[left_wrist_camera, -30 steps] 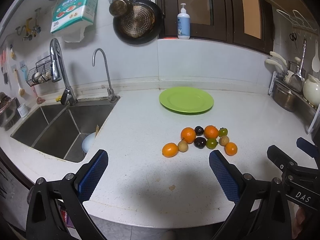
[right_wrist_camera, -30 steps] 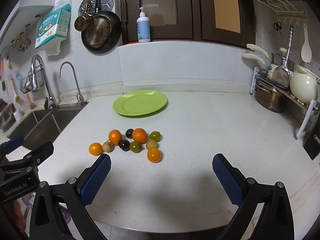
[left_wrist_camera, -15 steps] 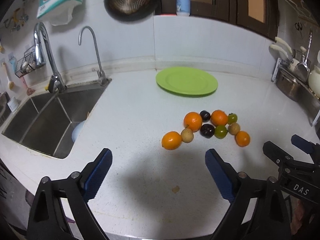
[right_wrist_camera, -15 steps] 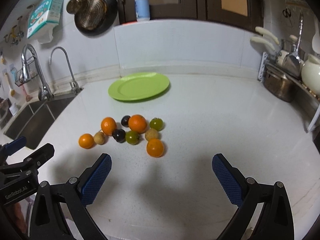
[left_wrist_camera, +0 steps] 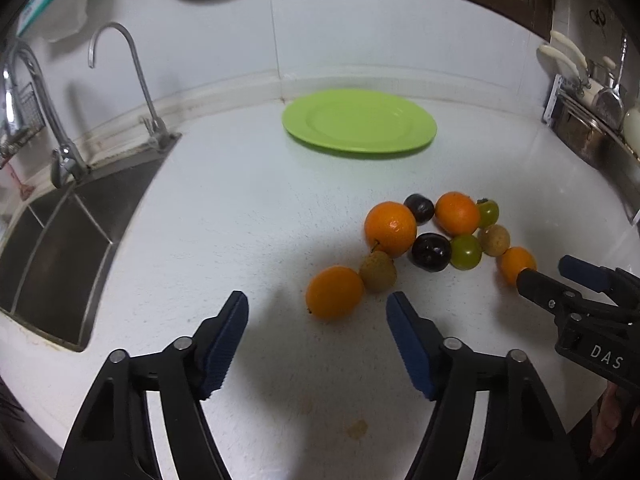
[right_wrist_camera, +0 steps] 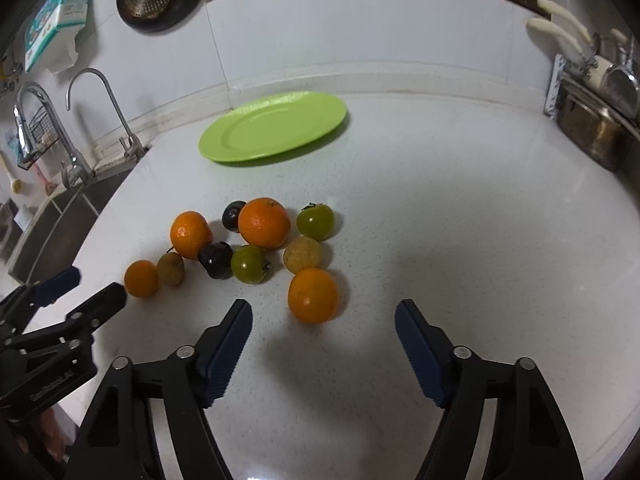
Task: Organize fruits
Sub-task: 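Grasp a small tangerine with the left tool while the right tool grasps another tangerine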
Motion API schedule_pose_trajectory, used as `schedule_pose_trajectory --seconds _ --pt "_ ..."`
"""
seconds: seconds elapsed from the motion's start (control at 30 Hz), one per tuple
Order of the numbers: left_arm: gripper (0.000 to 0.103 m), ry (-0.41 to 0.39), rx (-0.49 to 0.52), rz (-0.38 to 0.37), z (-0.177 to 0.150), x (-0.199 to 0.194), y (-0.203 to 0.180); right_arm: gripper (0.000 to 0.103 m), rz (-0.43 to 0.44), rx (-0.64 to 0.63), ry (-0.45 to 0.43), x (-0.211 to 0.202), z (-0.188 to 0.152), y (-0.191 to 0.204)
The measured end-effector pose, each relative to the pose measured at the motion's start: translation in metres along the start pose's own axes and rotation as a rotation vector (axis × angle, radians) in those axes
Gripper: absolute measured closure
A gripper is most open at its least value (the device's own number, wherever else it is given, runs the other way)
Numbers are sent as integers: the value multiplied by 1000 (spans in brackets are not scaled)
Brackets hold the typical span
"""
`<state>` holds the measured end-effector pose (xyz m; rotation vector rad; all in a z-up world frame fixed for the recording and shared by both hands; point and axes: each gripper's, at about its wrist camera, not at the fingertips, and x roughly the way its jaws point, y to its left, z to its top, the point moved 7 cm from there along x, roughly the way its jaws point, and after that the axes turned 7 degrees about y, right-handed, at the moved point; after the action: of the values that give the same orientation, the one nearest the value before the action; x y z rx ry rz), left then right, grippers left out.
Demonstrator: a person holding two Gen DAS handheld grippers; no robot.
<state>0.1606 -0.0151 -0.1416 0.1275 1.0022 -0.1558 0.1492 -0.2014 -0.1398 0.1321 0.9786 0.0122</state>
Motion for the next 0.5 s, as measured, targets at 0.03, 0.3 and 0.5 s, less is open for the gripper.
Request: schedule_pose_trajectory --seconds 0.03,0.3,0.5 --pt "36 10 -3 -7 1 4 0 34 5 -2 11 4 0 1" --pt "53 45 18 -25 4 21 -3 43 30 -10 61 26 3 1" --pt "64 63 9 -60 3 25 -5 58 30 -27 73 32 3 3"
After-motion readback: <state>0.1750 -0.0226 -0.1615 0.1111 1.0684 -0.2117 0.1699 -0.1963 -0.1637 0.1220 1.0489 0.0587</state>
